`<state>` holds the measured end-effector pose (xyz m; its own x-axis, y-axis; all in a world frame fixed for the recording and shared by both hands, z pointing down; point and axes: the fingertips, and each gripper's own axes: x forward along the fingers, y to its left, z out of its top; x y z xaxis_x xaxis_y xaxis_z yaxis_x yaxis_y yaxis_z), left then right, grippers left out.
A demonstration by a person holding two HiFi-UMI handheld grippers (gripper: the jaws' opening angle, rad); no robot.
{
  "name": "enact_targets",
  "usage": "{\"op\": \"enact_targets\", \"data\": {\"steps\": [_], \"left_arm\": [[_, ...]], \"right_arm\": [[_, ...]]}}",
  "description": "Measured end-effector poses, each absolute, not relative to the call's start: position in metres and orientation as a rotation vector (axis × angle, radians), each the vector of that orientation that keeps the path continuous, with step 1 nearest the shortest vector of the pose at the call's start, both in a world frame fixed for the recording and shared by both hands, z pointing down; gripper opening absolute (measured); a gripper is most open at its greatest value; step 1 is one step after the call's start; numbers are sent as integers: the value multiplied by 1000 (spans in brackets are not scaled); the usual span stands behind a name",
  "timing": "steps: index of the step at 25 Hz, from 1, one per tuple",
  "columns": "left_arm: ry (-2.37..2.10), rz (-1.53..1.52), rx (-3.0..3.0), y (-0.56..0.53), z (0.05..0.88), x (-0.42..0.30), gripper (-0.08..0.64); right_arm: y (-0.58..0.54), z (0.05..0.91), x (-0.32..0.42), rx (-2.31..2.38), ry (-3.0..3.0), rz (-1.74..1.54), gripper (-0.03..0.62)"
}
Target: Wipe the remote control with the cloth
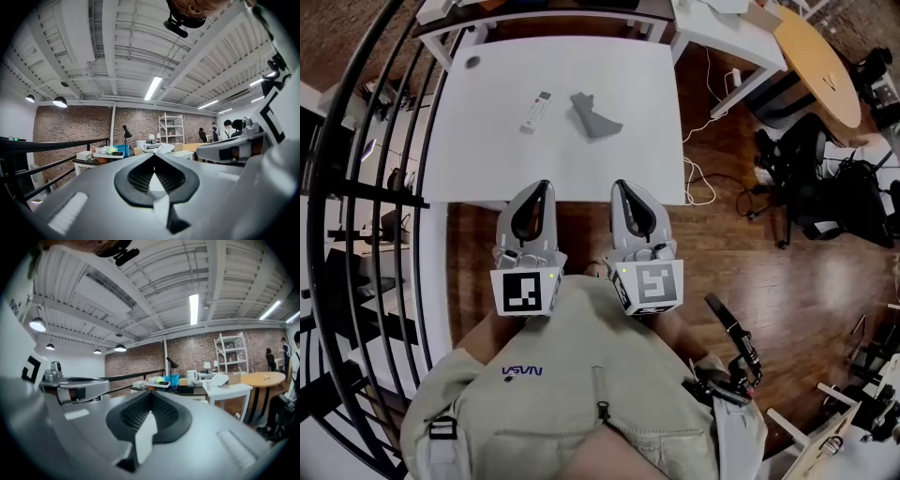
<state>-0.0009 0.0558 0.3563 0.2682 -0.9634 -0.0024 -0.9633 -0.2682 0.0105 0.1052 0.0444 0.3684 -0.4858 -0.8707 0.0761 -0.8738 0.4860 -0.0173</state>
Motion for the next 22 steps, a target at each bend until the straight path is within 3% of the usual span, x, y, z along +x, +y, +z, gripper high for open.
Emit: {"op": "enact_targets", "data": {"steps": [22], "left_arm": [[-1739, 32, 2528, -103, 370, -101, 6]], "right_arm": [[-100, 382, 28, 1669, -2409, 156, 5]]}}
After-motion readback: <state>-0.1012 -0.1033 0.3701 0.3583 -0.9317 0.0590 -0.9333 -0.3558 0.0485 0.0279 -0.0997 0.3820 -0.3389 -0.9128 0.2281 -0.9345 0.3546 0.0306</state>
